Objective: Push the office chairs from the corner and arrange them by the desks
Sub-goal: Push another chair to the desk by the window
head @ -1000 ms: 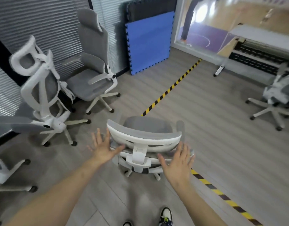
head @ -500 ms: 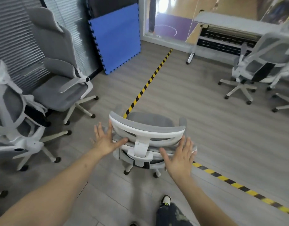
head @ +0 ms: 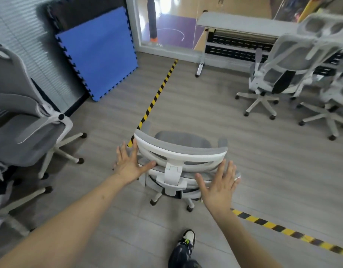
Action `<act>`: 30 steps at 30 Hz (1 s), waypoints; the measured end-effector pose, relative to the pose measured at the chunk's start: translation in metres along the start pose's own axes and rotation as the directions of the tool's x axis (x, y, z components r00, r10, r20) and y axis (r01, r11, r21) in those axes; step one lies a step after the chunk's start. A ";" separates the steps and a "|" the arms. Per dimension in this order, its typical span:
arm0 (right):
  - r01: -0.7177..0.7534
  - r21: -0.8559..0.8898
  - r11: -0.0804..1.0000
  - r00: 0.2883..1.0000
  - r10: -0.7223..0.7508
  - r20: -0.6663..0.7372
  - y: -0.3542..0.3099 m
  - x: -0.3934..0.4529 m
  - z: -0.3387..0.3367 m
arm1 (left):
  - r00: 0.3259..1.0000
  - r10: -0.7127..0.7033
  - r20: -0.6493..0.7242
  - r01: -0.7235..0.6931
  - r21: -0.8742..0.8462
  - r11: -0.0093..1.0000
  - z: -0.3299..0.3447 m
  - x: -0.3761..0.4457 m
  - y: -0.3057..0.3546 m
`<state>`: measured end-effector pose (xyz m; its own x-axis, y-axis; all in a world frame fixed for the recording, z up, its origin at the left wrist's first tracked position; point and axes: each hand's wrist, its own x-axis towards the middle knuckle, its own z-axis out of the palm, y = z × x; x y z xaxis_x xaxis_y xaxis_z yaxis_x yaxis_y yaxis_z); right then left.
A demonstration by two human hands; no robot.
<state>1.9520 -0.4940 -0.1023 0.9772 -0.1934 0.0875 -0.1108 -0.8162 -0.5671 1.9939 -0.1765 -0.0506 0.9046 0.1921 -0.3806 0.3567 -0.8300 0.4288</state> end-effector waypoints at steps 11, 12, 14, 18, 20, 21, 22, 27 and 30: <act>-0.051 -0.020 0.998 0.993 0.053 0.102 0.042 0.190 -0.022 | 0.997 0.030 0.077 -0.036 0.082 0.996 -0.010 0.143 0.137; -0.051 -0.024 0.998 0.994 0.053 0.100 0.044 0.206 -0.021 | 0.997 0.033 0.075 -0.039 0.079 0.996 -0.012 0.157 0.146; -0.050 -0.026 0.998 0.994 0.052 0.098 0.046 0.238 -0.021 | 0.995 0.048 0.085 -0.053 0.059 0.997 -0.016 0.187 0.163; -0.051 -0.011 0.999 0.995 0.051 0.081 0.053 0.306 -0.015 | 0.994 0.052 0.096 -0.058 0.062 0.996 -0.022 0.250 0.197; -0.056 0.002 0.998 0.997 0.056 0.051 0.055 0.343 -0.011 | 0.994 0.051 0.098 -0.057 0.063 0.996 -0.025 0.285 0.217; -0.062 0.000 0.998 0.997 0.062 0.042 0.056 0.361 -0.009 | 0.993 0.053 0.102 -0.060 0.063 0.996 -0.028 0.302 0.227; -0.067 -0.010 0.998 0.997 0.067 0.044 0.056 0.381 -0.007 | 0.993 0.061 0.104 -0.068 0.063 0.996 -0.032 0.318 0.238; -0.125 -0.087 0.988 0.984 0.134 0.117 0.055 0.487 -0.003 | 0.989 0.086 0.118 -0.089 0.023 0.996 -0.051 0.408 0.291; -0.160 -0.124 0.979 0.968 0.181 0.175 0.050 0.547 -0.002 | 0.987 0.093 0.133 -0.101 0.054 0.993 -0.066 0.461 0.319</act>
<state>2.4809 -0.6421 -0.0811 0.9575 -0.2396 -0.1608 -0.2877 -0.8359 -0.4674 2.5402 -0.3180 -0.0351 0.8948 0.0429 -0.4444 0.2504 -0.8724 0.4199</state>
